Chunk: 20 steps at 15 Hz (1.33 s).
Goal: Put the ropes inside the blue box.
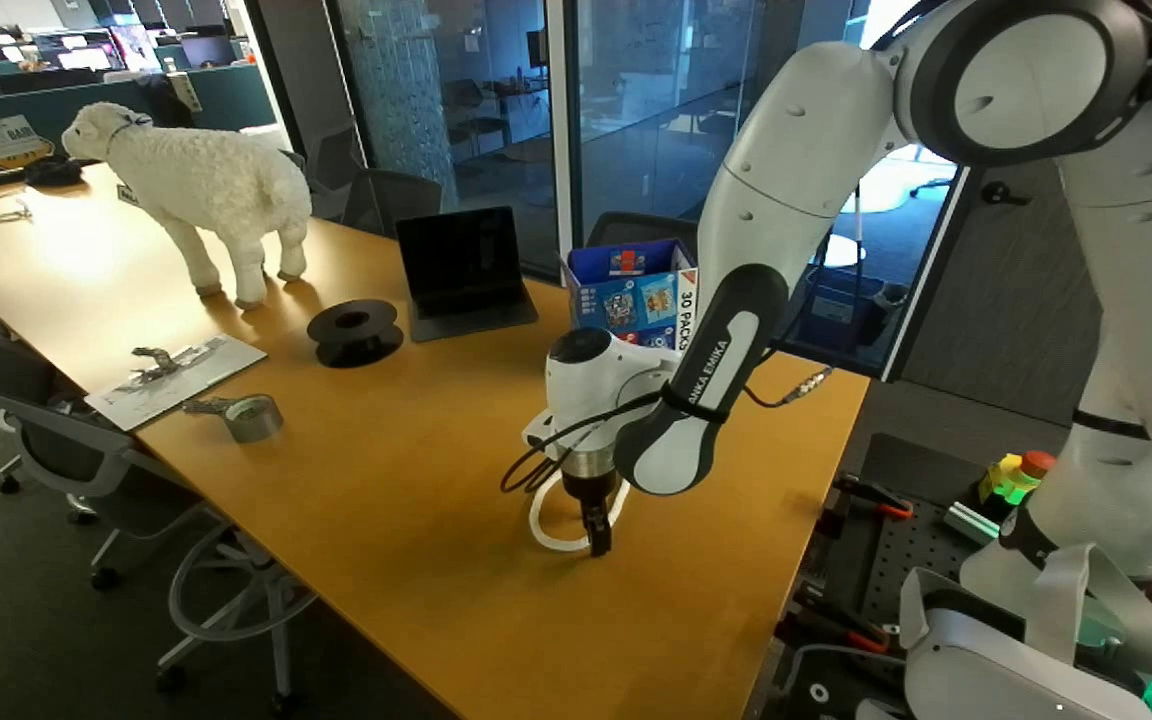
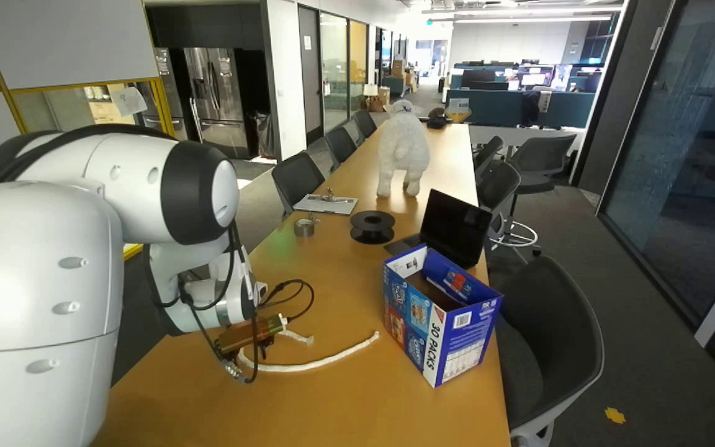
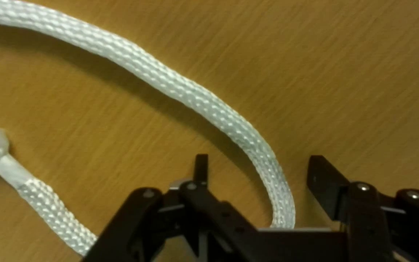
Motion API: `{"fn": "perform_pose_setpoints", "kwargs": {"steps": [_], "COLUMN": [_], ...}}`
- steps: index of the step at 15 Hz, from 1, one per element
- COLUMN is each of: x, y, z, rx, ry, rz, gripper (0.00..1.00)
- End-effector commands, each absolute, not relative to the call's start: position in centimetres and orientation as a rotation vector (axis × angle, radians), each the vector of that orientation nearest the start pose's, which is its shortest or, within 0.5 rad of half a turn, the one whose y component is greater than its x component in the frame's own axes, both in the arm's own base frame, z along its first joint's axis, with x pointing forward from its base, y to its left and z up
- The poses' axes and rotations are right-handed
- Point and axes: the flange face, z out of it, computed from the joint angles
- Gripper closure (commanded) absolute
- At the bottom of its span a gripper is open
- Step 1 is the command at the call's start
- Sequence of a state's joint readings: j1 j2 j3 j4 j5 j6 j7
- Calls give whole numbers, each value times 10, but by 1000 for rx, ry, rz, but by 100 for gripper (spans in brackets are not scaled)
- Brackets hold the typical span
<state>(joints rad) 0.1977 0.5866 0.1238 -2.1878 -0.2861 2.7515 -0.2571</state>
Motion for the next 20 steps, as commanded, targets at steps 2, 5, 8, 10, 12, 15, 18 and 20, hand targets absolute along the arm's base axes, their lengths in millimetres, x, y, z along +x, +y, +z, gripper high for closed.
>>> {"fn": "perform_pose_setpoints", "kwargs": {"steps": [2, 5, 8, 10, 12, 15, 18, 20], "x": [517, 520, 523, 530, 543, 571, 594, 605], "y": [190, 188, 179, 163, 134, 88, 42, 13], "z": [116, 119, 122, 135, 167, 226, 299, 352], "rx": [-2926, -2936, -2957, -3001, -3073, -3228, -3375, -3470], "ry": [-1243, -1217, -1174, -1117, -1034, -860, -692, -559], "rz": [-11, -15, -1, 12, 0, -117, -238, -310], "gripper": [66, 88, 95, 92, 91, 91, 91, 91]}}
